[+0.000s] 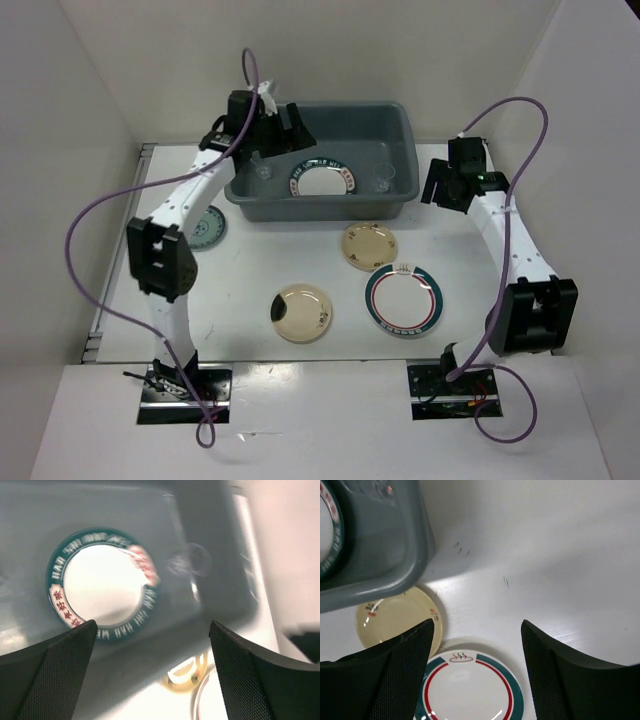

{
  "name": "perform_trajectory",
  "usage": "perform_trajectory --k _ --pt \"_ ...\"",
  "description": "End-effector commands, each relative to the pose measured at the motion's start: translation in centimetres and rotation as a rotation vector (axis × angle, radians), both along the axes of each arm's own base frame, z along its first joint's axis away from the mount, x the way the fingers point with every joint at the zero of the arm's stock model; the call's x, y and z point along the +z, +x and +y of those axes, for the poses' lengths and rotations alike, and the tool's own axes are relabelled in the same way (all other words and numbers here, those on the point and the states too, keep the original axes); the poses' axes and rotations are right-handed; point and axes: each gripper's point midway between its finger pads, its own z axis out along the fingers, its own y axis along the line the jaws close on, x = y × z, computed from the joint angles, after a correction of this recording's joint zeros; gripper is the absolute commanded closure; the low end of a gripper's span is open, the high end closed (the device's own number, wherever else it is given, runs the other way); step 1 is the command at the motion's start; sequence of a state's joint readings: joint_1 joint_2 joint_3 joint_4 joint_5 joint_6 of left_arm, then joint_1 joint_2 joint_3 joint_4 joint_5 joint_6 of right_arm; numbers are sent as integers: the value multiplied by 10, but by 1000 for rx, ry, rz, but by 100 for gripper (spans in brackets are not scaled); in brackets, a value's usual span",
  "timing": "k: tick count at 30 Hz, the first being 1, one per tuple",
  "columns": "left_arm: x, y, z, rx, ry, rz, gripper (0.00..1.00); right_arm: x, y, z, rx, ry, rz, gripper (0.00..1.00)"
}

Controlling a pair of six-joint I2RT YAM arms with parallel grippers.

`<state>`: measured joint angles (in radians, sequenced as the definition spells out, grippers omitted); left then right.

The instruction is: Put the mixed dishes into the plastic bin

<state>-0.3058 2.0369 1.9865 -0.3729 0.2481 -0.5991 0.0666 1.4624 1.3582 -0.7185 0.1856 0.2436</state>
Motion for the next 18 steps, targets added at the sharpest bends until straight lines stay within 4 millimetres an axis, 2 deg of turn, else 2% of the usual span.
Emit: perform_trajectory --k 1,2,3,4,5,6,8,9,10,11,12,13,15,18 --pt "45 -53 -2 -208 32 -158 0 -36 -13 4 16 35 131 24" --pt "41 -69 -6 -274 23 -150 0 -40 -12 7 35 40 144 24" --pt "50 -86 -5 -310 24 -176 0 -46 -14 6 43 48 167 24" --pt "42 -97 -3 -351 48 -185 0 -54 -16 10 60 69 191 24" --pt "14 -112 0 -379 64 -130 0 -54 -16 13 91 72 194 24" --pt "11 -126 3 -399 72 -125 0 -60 -16 17 101 87 212 24" --pt "-15 -146 6 -455 92 -83 0 -74 -17 21 132 117 261 24" --pt "-40 -165 7 -481 97 -18 0 -80 -18 22 147 119 280 24" --pt "-53 -175 6 -492 99 13 0 -84 -15 24 151 127 289 24" --pt "-67 -184 4 -510 108 43 0 -97 -18 23 157 123 337 24" --pt "-73 -196 -4 -538 110 53 0 -104 -18 23 156 124 356 24" --pt "-88 -211 -4 -556 76 106 0 -107 -18 23 155 125 374 24" --pt "-93 -224 -11 -571 18 140 0 -117 -21 21 147 138 404 24" --pt "-107 -225 -2 -526 62 184 0 -123 -27 18 140 176 422 24"
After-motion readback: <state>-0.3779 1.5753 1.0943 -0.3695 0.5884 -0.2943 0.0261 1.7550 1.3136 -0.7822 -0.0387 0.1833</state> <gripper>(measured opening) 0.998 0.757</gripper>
